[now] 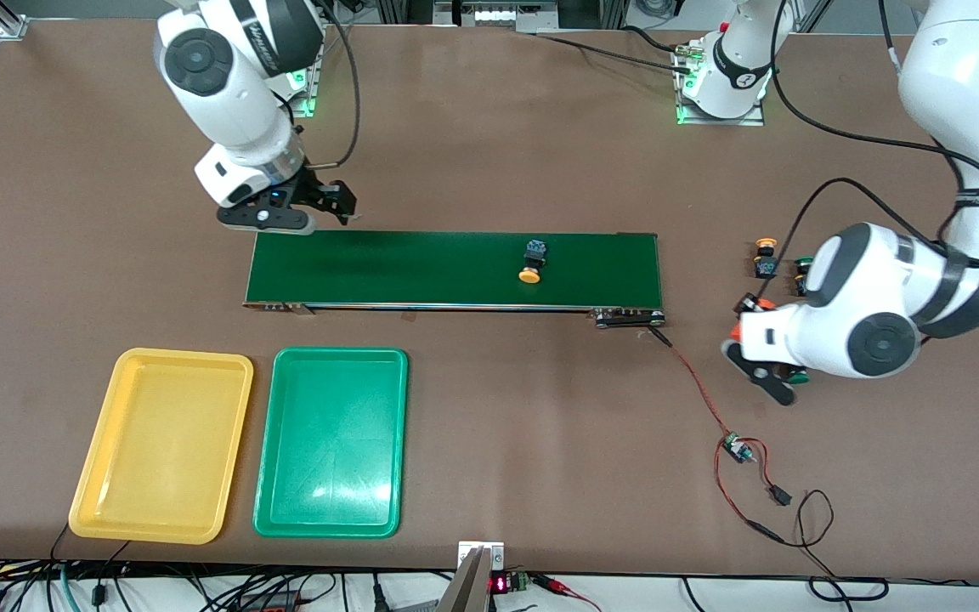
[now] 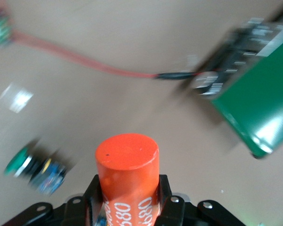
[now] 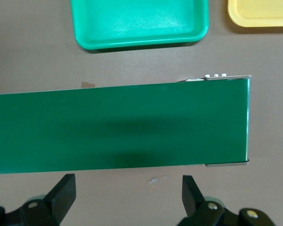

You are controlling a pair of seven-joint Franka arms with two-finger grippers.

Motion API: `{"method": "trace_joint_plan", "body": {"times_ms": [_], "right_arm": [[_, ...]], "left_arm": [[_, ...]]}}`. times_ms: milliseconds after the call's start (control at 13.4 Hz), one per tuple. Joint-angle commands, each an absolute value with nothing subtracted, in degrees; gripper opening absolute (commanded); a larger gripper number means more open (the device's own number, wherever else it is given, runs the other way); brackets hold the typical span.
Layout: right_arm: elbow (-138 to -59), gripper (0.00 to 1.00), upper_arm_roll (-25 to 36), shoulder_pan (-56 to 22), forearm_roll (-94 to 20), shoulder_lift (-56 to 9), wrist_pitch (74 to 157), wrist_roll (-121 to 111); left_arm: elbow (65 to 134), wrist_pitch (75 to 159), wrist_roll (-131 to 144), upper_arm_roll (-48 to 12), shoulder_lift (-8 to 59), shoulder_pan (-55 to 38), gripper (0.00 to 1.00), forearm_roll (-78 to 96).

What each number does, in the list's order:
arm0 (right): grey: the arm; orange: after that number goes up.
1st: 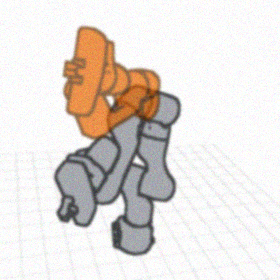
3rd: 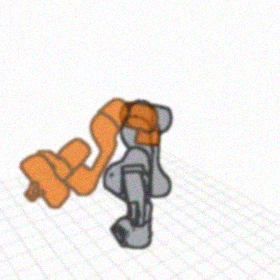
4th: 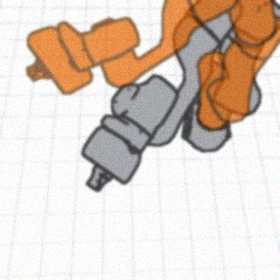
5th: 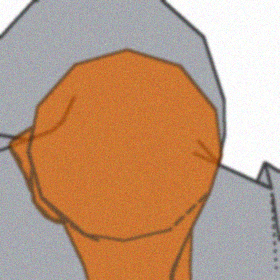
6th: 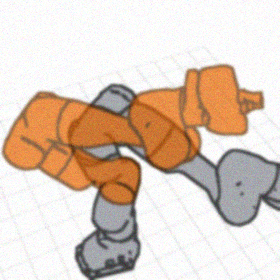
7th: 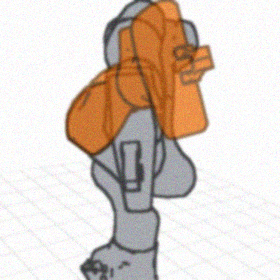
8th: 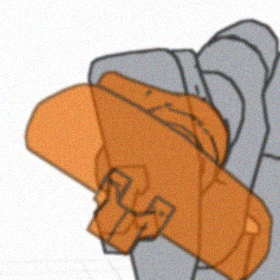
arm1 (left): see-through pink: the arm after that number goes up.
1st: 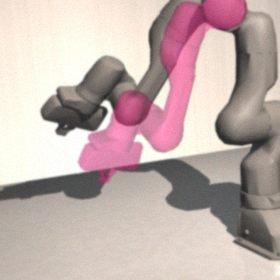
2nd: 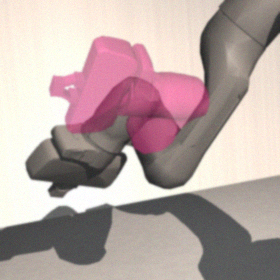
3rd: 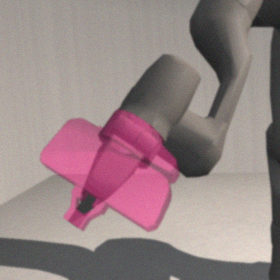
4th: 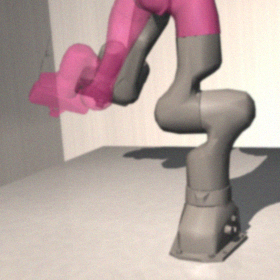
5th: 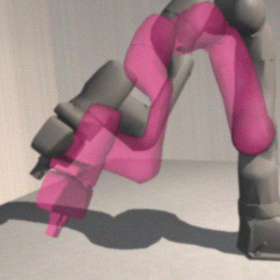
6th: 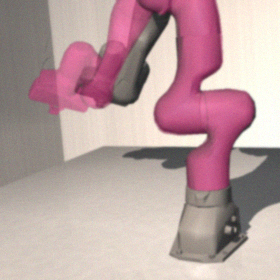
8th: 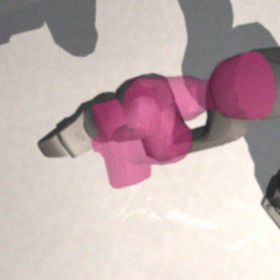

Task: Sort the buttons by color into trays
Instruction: 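Place the orange cylinder on the belt while the right gripper lowers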

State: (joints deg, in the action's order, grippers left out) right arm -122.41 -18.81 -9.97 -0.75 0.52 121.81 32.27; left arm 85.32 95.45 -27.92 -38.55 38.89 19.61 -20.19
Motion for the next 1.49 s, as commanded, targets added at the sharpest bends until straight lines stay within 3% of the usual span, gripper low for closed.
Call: {"method": "trace_joint_plan", "body": {"times_ms": [0,224,672,746,821,1194,1418], "right_arm": [[-122.1,1.0,-19.2,-10.0,1.1,-1.0,122.7,33.4],[-120.2,1.0,-19.2,-10.0,1.8,-2.9,122.9,33.4],[-119.5,1.0,-19.2,-9.8,3.2,-3.6,122.7,33.4],[-119.5,1.0,-19.2,-9.8,3.2,-3.6,122.7,33.4],[-119.5,1.0,-19.2,-9.8,3.2,-3.5,122.5,33.4],[-119.5,1.0,-19.2,-10.2,3.2,-3.6,122.3,34.8],[-119.7,1.0,-19.2,-11.4,3.2,-3.9,122.9,37.7]], "left_arm": [[88.2,95.4,-40.7,-43.7,39.2,20.6,0.19,-19.6],[94.2,100.4,-46.3,-48.9,39.2,20.2,0.13,-19.9],[99.8,107.5,-49.1,-48.9,39.9,16.7,0.16,-22.7],[99.8,107.5,-49.1,-49.0,39.9,16.0,0.34,-22.7],[99.9,107.6,-49.5,-49.0,40.0,16.1,0.99,-22.7],[97.0,106.1,-49.1,-49.1,37.9,17.6,1.0,-22.4],[93.2,103.4,-46.0,-48.9,37.4,23.9,1.0,-22.3]]}}
